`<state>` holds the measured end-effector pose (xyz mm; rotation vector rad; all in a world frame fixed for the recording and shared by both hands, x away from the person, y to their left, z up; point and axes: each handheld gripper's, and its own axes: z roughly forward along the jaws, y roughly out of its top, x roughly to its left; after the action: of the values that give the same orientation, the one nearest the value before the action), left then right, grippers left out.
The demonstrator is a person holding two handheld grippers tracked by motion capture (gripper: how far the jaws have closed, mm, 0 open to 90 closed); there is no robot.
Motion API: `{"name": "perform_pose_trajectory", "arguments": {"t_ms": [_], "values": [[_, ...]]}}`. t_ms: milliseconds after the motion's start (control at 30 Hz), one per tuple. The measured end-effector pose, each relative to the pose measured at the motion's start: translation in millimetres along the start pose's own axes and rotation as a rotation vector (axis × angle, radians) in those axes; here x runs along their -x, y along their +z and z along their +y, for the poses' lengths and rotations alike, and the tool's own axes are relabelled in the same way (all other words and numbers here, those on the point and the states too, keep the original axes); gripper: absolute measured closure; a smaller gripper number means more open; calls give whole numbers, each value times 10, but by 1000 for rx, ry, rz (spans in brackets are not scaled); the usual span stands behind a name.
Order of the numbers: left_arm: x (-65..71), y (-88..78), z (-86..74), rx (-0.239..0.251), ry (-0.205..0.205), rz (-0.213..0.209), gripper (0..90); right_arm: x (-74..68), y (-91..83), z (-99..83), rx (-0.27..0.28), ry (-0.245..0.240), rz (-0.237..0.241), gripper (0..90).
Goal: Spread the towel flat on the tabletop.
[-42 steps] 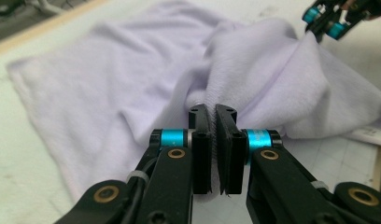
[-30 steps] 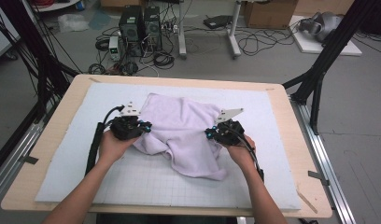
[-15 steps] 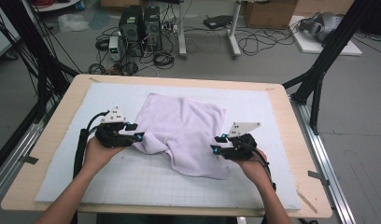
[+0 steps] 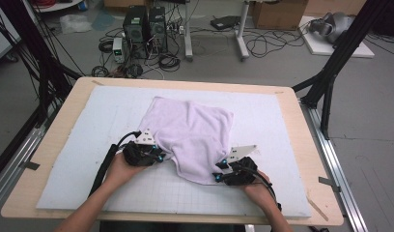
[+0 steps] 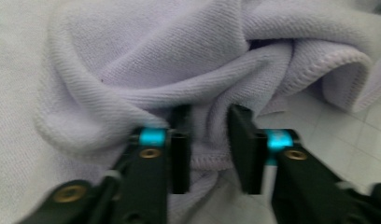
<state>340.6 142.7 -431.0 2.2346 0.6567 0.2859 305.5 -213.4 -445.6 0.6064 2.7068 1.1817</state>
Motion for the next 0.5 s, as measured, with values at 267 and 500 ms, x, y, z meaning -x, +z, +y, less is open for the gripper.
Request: {"name": "perform_pose_trajectory", "arguments": {"t_ms": [267, 500], "values": [[14, -385, -10, 52, -19, -25, 865, -70, -77, 51, 24, -28, 33, 813], [175, -1029, -84, 102, 22, -14, 867, -309, -337, 152, 97, -63, 53, 814]]}}
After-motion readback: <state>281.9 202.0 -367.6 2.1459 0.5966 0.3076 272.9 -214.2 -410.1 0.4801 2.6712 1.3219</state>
